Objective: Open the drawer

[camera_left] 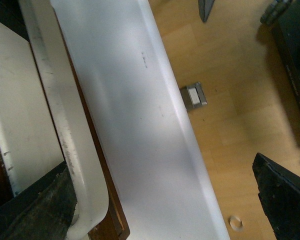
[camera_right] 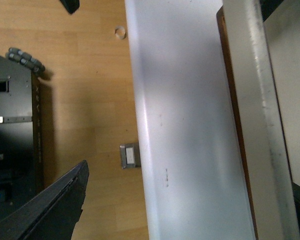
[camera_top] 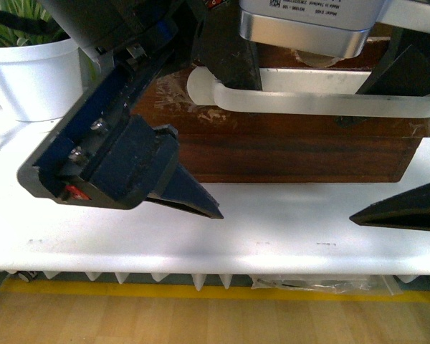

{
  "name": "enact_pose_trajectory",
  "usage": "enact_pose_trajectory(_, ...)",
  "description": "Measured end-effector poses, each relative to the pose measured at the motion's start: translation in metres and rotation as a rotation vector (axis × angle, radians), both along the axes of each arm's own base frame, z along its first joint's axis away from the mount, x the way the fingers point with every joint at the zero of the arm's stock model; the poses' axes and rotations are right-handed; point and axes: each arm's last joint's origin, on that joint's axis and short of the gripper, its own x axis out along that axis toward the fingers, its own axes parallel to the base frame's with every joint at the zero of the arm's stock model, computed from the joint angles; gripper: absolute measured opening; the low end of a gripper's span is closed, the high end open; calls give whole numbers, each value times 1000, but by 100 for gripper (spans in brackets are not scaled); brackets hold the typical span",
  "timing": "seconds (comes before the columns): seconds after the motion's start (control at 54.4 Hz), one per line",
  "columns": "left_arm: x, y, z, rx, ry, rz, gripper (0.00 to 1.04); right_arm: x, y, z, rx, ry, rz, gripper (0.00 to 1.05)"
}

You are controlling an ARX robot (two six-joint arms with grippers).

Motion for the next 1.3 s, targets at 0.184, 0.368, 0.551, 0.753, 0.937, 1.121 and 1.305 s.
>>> enact_pose_trajectory(0.184,5,9,5,-129,-72,97,99,1,-4,16,98,-103,-55,96)
enact_pose_trajectory(0.368,2,18,16,-270,-149,197,98,-6,-17,33,188,-220,-132,96)
enact_pose_trajectory(0.551,2,34,29,-450,-262,366,98,-18,-30,39,277,-323,-225,96)
enact_pose_trajectory(0.753,-12,70,36,-674,-419,674,98,-43,-55,40,422,-481,-464,96)
enact_pose_trajectory(0.937,-59,122,3,-918,-399,1138,98,-87,-80,15,629,-486,-825,96)
enact_pose_trajectory(1.121,-109,147,-37,-1065,-292,1439,98,-121,-85,-16,707,-467,-1033,96)
enact_pose_trajectory(1.305,-144,157,-60,-1166,-328,1637,98,-146,-88,-38,780,-476,-1194,96)
